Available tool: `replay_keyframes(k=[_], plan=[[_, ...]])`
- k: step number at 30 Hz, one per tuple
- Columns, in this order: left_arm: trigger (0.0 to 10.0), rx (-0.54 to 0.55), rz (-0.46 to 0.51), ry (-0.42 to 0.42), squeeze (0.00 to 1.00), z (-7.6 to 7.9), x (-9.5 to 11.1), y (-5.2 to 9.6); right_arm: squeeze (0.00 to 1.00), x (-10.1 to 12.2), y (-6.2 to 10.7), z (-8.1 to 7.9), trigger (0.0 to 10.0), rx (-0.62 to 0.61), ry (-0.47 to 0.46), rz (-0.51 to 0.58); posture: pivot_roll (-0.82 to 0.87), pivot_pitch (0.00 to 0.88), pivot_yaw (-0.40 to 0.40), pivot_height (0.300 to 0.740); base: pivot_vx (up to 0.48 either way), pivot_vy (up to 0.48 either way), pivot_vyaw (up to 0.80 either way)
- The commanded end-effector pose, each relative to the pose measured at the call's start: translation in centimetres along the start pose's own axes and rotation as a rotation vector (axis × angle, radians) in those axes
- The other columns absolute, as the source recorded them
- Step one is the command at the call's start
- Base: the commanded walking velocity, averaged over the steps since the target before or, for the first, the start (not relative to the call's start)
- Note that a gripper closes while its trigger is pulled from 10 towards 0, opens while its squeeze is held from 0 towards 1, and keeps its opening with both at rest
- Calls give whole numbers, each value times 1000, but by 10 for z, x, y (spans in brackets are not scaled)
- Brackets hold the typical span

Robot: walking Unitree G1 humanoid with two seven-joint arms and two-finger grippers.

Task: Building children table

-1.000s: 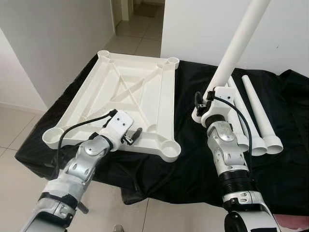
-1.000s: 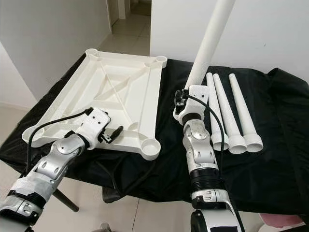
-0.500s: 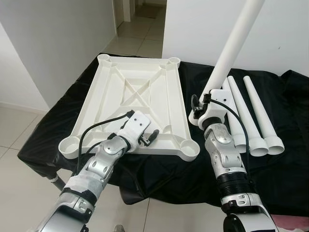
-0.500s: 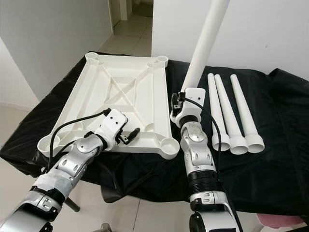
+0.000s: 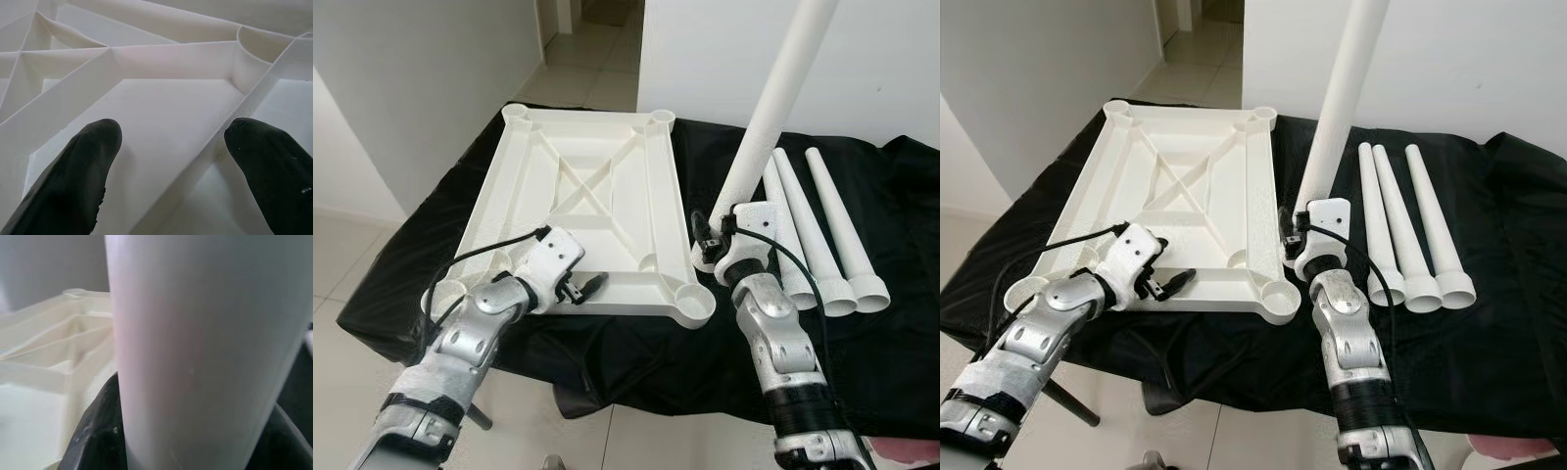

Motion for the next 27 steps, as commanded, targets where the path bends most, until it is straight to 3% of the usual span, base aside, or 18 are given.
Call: replay_keyframes(k=[1, 9, 27], plan=[[10000, -132, -30, -7, 0, 12, -8, 4, 0, 3, 3, -3, 10000, 30, -8, 6, 36, 65, -7, 740, 0, 0, 0], [10000, -178, -116, -89, 0, 18, -22, 2, 0, 5, 4, 4, 10000, 7, 0, 11, 27, 72, -9, 740, 0, 0, 0], [10000, -157, -168, -96, 0, 17, -12, -40, 0, 14, 3, 16, 10000, -27, 27, 22, 6, 72, 0, 740, 0, 0, 0]])
Point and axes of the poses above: a point about 5 cm out from each wrist's last joint towards the gripper, its own y axis pointing back from the gripper into the wrist, its own x axis along the axis of the wrist's last joint, z = x × y, the point moved 2 cm from there along -y, pointing out of the wrist towards the gripper, and after that the axes turned 7 degrees about -y, right-handed, at the moved point
